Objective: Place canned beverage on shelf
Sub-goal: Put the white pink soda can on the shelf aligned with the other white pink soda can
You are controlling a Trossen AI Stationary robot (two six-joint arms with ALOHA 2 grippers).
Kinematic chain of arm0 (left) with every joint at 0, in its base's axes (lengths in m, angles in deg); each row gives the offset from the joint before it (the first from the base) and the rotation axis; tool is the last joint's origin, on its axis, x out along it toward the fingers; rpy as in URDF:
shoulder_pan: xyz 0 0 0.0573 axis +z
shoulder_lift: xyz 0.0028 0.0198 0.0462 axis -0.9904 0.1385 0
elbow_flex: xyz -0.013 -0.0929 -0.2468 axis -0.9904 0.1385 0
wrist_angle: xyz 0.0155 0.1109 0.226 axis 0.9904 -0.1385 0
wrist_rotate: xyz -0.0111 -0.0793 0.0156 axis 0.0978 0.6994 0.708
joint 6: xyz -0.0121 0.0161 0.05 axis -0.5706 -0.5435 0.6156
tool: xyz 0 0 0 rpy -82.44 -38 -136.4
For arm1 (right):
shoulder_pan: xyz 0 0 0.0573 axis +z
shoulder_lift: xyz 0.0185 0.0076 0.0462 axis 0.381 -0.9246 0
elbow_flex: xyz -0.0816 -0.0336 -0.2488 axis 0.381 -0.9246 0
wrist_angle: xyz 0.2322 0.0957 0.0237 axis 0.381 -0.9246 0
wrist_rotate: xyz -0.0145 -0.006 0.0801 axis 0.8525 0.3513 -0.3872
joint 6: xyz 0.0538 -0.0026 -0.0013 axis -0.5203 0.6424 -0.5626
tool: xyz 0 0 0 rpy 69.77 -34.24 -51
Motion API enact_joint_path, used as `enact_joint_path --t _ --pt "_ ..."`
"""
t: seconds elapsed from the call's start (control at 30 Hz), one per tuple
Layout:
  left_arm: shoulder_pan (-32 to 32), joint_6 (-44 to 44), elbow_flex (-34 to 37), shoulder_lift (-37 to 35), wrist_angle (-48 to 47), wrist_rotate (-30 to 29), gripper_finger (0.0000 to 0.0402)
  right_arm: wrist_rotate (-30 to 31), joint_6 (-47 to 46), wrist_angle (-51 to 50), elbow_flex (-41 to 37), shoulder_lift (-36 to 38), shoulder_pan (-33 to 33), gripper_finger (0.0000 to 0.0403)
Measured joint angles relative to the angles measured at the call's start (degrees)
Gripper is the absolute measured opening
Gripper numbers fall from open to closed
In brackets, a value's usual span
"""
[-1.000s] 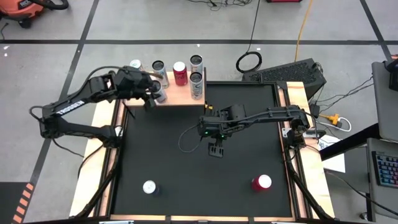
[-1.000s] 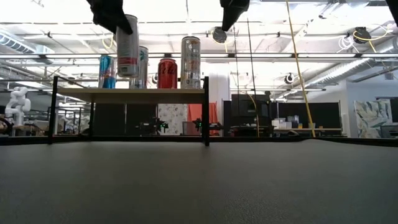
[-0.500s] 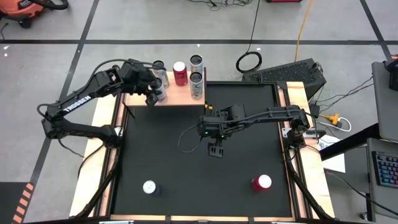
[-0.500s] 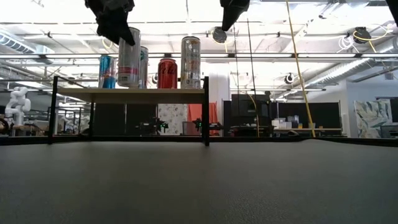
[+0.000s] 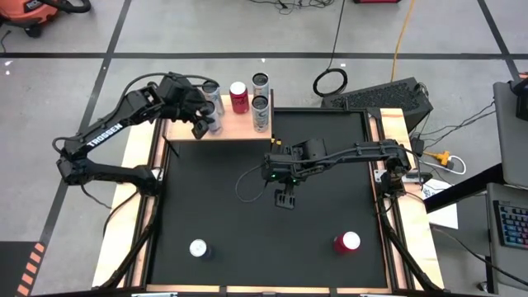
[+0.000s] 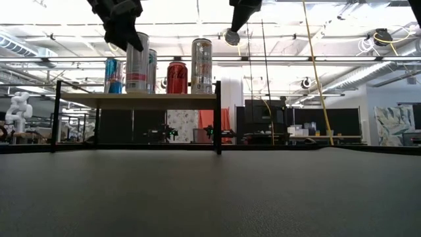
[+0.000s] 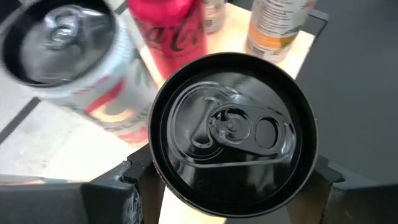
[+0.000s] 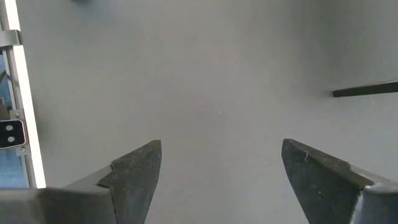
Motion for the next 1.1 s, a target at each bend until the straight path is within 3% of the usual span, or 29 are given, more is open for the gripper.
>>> enact_joint_path --t 0.53,1.1 --pt "2.99 -0.89 0.0 0.6 0.04 3.76 0.0238 0.0 0.0 0.04 0.0 0.0 0.0 0.0315" --pt "3.03 -2.28 -0.22 2.62 -0.05 3.7 0.0249 0.0 0.0 0.04 0.0 0.0 0.0 0.0315"
